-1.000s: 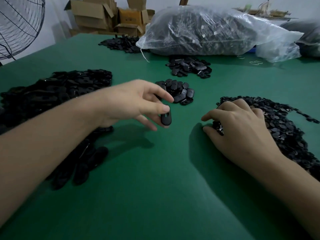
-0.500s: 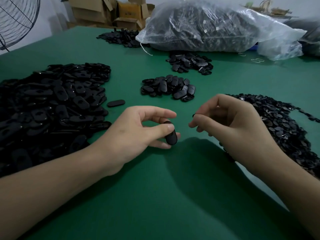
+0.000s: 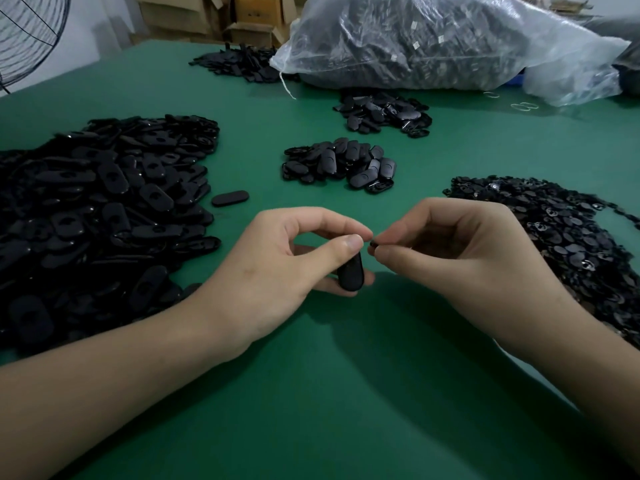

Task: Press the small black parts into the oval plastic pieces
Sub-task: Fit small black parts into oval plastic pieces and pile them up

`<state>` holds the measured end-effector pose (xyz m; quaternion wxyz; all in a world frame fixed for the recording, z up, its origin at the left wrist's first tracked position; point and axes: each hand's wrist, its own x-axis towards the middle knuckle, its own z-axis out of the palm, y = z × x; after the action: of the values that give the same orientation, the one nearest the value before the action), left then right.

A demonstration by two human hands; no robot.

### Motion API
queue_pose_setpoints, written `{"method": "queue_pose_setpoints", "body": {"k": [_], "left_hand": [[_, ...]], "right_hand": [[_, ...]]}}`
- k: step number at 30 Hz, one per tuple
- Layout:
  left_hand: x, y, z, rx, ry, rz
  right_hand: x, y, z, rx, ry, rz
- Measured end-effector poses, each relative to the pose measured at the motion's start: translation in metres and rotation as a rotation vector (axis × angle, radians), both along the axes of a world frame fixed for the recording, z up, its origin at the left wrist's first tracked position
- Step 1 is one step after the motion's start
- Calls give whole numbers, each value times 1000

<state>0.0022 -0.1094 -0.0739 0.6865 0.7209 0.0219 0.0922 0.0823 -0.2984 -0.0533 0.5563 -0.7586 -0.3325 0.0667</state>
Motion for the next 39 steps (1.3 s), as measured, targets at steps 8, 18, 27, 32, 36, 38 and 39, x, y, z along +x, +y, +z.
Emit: {"method": "queue_pose_setpoints", "body": {"k": [8, 18, 27, 32, 36, 38, 39], "left_hand": [[-1, 1, 0, -21, 25, -17], [-1, 2, -1, 11, -24, -7], [-2, 1, 1, 133, -108, -67], [-2, 0, 0, 120, -113, -42], [-2, 0, 0, 116, -124, -42], [-1, 0, 0, 115, -125, -7], [0, 2, 0, 117, -125, 26]], "right_hand": [[-1, 3, -1, 18, 62, 24], [0, 3, -4, 148, 280, 45], [0, 2, -2, 82, 240, 61], [-2, 4, -4, 168, 362, 68], [-3, 5, -5, 202, 403, 70], [-3, 4, -4, 207, 377, 50], [-3, 4, -3, 207, 355, 38]]}}
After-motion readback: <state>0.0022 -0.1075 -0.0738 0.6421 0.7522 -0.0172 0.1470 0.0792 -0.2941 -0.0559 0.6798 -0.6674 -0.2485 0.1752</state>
